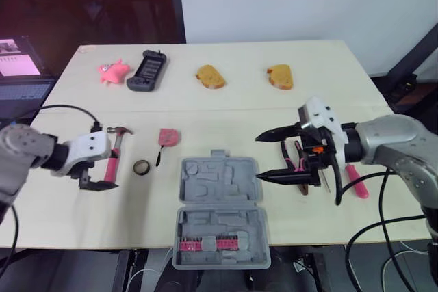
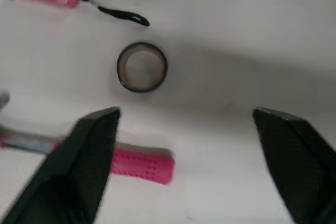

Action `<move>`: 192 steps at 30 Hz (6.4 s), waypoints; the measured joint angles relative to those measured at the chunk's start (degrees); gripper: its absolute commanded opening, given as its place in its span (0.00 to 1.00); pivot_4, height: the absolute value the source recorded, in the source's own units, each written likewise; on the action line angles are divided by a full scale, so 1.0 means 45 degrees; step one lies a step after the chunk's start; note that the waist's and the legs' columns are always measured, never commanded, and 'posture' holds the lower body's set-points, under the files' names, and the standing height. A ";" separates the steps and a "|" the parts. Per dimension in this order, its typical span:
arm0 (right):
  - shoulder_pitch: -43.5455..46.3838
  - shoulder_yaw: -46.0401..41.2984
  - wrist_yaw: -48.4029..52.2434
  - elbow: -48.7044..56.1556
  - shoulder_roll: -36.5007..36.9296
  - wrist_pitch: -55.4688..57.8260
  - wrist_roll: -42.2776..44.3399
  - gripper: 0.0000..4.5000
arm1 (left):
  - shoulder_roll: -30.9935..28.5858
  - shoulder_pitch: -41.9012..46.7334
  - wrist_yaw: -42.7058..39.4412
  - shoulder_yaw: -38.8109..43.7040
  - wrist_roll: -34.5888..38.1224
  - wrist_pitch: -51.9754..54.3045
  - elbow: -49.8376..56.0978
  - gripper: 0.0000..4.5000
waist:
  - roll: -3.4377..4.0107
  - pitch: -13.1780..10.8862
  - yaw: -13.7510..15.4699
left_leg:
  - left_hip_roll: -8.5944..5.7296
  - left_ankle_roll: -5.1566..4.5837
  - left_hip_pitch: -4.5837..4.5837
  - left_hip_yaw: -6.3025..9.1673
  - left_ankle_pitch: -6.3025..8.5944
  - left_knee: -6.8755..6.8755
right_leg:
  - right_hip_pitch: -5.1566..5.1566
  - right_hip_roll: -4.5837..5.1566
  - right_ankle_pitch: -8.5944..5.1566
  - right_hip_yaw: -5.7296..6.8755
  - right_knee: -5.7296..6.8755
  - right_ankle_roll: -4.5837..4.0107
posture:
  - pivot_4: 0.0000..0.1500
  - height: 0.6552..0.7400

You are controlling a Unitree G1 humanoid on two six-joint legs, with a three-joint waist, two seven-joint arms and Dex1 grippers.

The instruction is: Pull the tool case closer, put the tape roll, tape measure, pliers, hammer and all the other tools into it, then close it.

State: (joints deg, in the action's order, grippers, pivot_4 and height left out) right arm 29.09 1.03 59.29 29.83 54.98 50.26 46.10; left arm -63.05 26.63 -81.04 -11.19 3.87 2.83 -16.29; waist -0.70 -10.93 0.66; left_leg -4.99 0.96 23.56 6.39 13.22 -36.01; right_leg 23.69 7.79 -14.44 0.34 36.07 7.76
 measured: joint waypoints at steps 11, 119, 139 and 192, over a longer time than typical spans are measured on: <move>-0.0373 -0.0453 -0.1080 0.0601 -0.0031 0.0581 0.0466 1.00 | 0.2130 0.2093 -0.0103 -0.1692 -0.2247 -0.2945 -0.3619 0.82 | -0.0011 -0.0004 -0.0024 | 0.0003 0.0000 0.0000 0.0013 -0.0005 -0.0046 | -0.0015 -0.0021 0.0015 -0.0003 0.0026 0.0022 | 1.00 1.00; -0.2115 -0.1451 -0.2737 0.1574 0.0536 0.1498 0.1339 1.00 | 0.6720 0.4775 -0.0102 -0.4306 -0.1589 0.5869 -0.2498 0.02 | -0.0030 -0.0010 -0.0276 | -0.0010 -0.0007 -0.0010 0.0026 -0.0008 -0.0082 | -0.0053 -0.0019 0.0031 -0.0003 0.0038 0.0043 | 1.00 1.00; -0.1897 -0.1415 -0.2588 0.1511 0.0553 0.1518 0.1313 1.00 | 0.5637 0.4975 -0.0213 -0.3158 -0.1219 0.7681 0.0605 0.57 | -0.0030 -0.0010 -0.0347 | -0.0007 -0.0008 -0.0007 0.0030 -0.0007 -0.0102 | -0.0055 -0.0023 0.0037 -0.0003 0.0041 0.0054 | 1.00 1.00; -0.0742 -0.0853 -0.1676 0.0787 0.1031 0.1331 0.0474 1.00 | 0.7997 0.0112 0.4292 -0.0141 0.0159 -0.1232 -0.2536 0.27 | -0.0008 0.0011 0.0018 | -0.0009 -0.0005 -0.0021 0.0025 -0.0004 -0.0143 | -0.0082 -0.0017 0.0063 -0.0010 0.0029 0.0042 | 1.00 1.00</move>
State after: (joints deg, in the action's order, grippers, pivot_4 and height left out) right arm 25.75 -2.80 51.75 33.37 59.62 56.25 48.23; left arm -27.06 27.14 -61.72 -11.82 4.58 -2.71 -27.70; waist -0.73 -10.88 0.74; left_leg -5.04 0.94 23.47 6.51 13.20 -36.65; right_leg 23.32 7.72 -14.16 0.29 36.21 7.95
